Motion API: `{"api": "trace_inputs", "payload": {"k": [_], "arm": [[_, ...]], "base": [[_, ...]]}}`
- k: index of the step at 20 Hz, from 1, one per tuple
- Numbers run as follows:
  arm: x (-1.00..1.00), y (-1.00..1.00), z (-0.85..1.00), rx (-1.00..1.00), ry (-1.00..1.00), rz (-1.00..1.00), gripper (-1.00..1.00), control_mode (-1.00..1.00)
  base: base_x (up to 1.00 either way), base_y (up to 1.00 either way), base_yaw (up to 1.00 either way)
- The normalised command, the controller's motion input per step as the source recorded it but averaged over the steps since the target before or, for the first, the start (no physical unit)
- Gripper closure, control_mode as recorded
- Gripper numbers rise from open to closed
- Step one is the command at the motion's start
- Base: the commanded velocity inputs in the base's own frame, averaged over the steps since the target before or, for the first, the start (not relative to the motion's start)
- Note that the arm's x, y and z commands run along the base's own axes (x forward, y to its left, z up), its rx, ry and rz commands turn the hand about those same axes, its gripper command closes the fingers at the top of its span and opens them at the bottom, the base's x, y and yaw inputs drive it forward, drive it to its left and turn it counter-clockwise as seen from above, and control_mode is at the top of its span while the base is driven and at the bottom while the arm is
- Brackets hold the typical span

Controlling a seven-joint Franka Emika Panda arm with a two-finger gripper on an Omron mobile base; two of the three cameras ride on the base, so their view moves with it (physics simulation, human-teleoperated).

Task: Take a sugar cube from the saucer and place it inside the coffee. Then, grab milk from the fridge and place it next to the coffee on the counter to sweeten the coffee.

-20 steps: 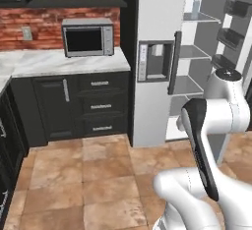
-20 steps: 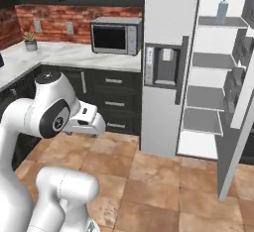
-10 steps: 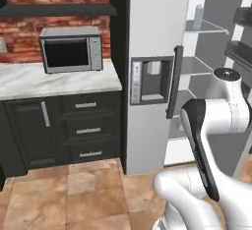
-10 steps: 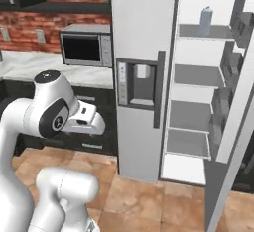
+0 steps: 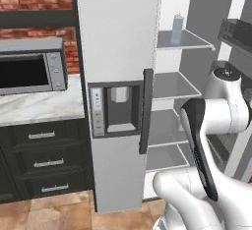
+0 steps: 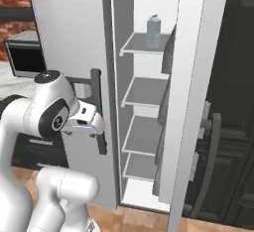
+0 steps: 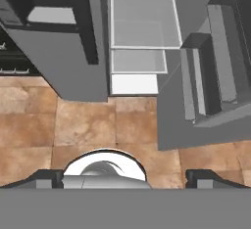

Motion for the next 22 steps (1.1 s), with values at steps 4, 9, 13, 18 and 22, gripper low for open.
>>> {"api": "trace_inputs", "payload": {"k": [4, 9, 13, 18, 22], "arm": [[0.0, 0.0, 0.0, 0.0, 0.0, 0.0, -1.0, 1.0], [0.0, 0.0, 0.0, 0.0, 0.0, 0.0, -1.0, 1.0], [0.0, 0.0, 0.0, 0.0, 0.0, 0.0, -1.0, 1.0], [0.0, 0.0, 0.04, 0.0, -0.02, -0.01, -1.0, -1.0], [0.0, -0.06, 0.61, 0.01, -0.4, -0.06, -1.0, -1.0]], "base": [[0.59, -0.37, -0.01], [0.17, -0.42, 0.0], [0.29, -0.01, 0.0], [0.04, 0.0, -0.02], [0.0, 0.0, 0.0]]}}
